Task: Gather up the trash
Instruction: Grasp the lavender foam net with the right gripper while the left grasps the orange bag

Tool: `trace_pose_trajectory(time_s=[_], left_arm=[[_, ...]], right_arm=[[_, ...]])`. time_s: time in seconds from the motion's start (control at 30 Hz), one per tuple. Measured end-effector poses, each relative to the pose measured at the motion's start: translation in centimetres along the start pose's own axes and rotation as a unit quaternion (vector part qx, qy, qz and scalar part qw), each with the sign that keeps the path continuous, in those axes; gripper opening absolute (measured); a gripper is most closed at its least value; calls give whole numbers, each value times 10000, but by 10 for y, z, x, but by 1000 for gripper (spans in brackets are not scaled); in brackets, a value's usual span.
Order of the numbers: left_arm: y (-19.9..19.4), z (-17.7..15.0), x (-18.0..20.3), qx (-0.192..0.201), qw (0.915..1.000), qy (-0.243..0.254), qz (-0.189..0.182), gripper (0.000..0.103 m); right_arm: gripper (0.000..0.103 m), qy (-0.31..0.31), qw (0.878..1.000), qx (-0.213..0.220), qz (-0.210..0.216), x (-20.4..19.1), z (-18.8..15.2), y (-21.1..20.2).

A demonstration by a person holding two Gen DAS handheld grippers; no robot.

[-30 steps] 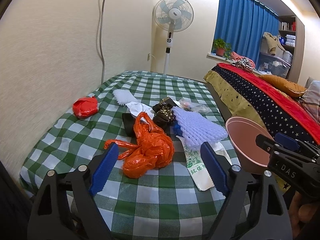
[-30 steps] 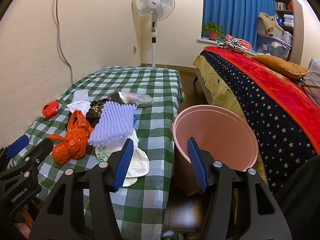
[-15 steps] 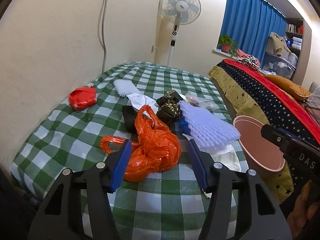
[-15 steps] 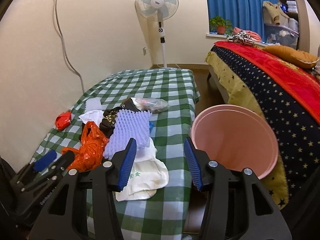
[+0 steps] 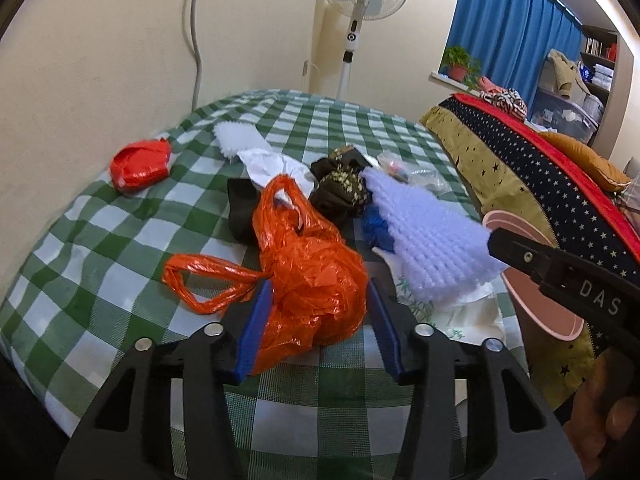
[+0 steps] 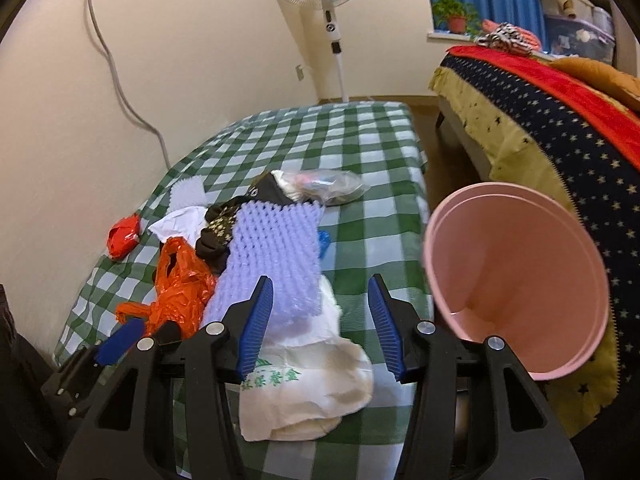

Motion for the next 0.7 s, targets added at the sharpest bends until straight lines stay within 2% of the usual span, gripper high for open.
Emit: trace_pose_trajectory(time_s=[0.13,0.23,0.3,0.33,0.5,0.7], left_arm=[[4,0,-2,-39,10000,15,-35,42],[6,0,-2,-90,9999,12,-64,35],[6,0,-3,-93,9999,1,-69,32],[6,1,-4,-90,9999,4,-72,31],[0,3,-2,-13,9999,93,-38,19],[-10,5,-1,78,9998,165,-23,15]], right_arm=[[47,-73,9998,-145,71,-5,-2,11],[31,-89,9997,-217,100,-6,-3,16],[16,-106,9996,-230,93,-5,-3,15],[14,-120,9997,-213,90,-6,-3,14],[11,-238,9996,-25,119,-10,2,3],[10,-449,9986,271,108,-15,10,-22]])
Point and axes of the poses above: each gripper's, at about its wrist camera, not at the fingertips, and y roughly the way its jaws point, x to its right, z to its top, the point moved 1 cm from there along y, roughly the way its jaws point, and after that the axes turned 5 degrees about -y, right-handed, at the moved point
